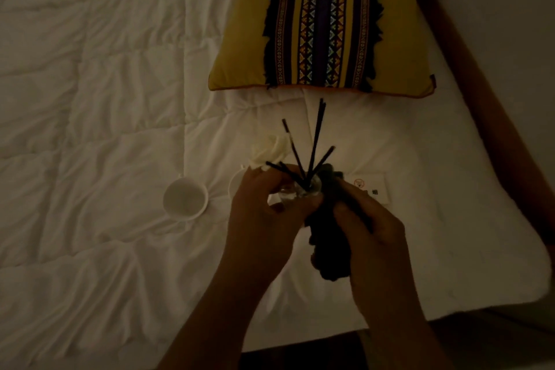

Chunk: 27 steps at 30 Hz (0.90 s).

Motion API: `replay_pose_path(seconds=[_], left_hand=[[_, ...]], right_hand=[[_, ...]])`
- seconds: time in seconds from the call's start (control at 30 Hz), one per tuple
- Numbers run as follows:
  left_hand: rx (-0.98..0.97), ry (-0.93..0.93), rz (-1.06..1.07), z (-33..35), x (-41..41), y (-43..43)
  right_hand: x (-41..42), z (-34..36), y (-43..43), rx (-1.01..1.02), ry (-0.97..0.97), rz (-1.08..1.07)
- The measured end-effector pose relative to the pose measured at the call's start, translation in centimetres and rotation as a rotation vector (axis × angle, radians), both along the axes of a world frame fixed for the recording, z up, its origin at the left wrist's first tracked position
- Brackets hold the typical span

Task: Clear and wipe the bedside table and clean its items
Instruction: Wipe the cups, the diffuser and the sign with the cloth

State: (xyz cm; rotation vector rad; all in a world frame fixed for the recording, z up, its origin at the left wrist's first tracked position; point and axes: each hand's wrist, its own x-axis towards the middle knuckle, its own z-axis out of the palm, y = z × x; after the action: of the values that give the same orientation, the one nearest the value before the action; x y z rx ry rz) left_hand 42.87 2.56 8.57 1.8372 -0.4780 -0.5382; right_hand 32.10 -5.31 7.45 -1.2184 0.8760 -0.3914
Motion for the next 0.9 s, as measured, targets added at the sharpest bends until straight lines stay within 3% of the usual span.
replay_pose_path(seconds=[0.17, 0.3, 0.53, 0.7, 0.8, 0.9], left_hand=[[-0.043, 0.207, -0.1, -1.5, -0.7, 1.2], [-0.135, 0.32, -0.171, -2.6, -1.7, 1.6], [-0.046, 0.105, -0.113, -3.9, 0.4, -0.7], [0.089, 0.073, 0.025, -8.3, 1.2, -3.5], [0.084, 0.105, 0.069, -10.5, 1.0, -5.1], [0.061, 0.142, 0.08, -12.8, 1.0, -6.0]], right_hand=[[0.2, -1.1, -3.7, 0.097, 0.068, 0.232], [1.0, -3.3, -4.6, 0.187, 0.14, 0.159], [-1.7, -6.0, -3.5, 0.249, 0.286, -0.162], [-4.5, -6.4, -1.6, 0.382, 0.328, -0.03], [-5.7, -7.8, -0.9, 0.589, 0.38, -0.093], [-6.8, -8.2, -0.2, 0.568, 0.327, -0.102]])
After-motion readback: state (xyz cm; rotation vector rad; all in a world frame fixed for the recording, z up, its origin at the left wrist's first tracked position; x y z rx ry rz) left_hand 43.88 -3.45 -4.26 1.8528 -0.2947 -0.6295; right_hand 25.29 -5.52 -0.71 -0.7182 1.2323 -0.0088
